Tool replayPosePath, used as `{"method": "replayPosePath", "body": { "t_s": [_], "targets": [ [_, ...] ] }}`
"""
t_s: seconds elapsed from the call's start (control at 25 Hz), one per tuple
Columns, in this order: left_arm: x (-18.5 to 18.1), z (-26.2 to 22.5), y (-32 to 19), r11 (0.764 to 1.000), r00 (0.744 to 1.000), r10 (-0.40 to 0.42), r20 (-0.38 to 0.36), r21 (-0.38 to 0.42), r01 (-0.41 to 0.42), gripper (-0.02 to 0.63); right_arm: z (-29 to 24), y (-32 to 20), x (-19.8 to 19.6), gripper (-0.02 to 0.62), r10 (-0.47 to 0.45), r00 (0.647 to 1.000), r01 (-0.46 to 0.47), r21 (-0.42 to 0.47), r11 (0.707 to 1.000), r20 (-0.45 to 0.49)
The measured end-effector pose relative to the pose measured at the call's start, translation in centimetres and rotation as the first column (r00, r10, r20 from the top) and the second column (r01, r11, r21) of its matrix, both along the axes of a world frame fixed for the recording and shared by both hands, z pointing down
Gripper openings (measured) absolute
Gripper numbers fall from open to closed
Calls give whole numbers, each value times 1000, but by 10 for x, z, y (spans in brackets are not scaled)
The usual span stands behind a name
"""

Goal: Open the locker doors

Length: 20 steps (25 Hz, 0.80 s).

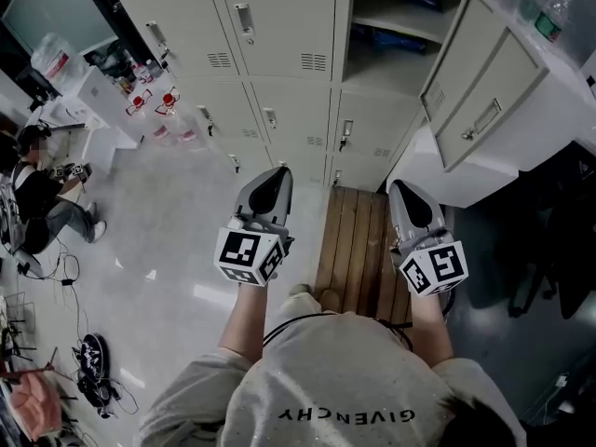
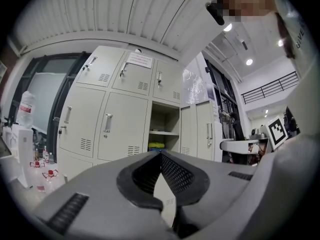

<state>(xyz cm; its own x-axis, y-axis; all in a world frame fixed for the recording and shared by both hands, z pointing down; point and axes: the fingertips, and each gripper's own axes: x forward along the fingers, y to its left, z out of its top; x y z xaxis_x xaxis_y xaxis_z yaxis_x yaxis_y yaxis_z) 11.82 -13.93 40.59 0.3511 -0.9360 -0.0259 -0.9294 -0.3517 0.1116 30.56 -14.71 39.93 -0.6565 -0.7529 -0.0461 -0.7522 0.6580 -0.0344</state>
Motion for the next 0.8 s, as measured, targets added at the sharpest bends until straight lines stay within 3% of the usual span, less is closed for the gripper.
{"method": "replayPosePath", "body": {
  "t_s": [0.8],
  "targets": [
    [-6, 1, 8, 999, 999, -37, -4, 2, 37, -2, 13, 2, 20, 3, 30, 1000, -30, -31, 999, -1]
  ]
}}
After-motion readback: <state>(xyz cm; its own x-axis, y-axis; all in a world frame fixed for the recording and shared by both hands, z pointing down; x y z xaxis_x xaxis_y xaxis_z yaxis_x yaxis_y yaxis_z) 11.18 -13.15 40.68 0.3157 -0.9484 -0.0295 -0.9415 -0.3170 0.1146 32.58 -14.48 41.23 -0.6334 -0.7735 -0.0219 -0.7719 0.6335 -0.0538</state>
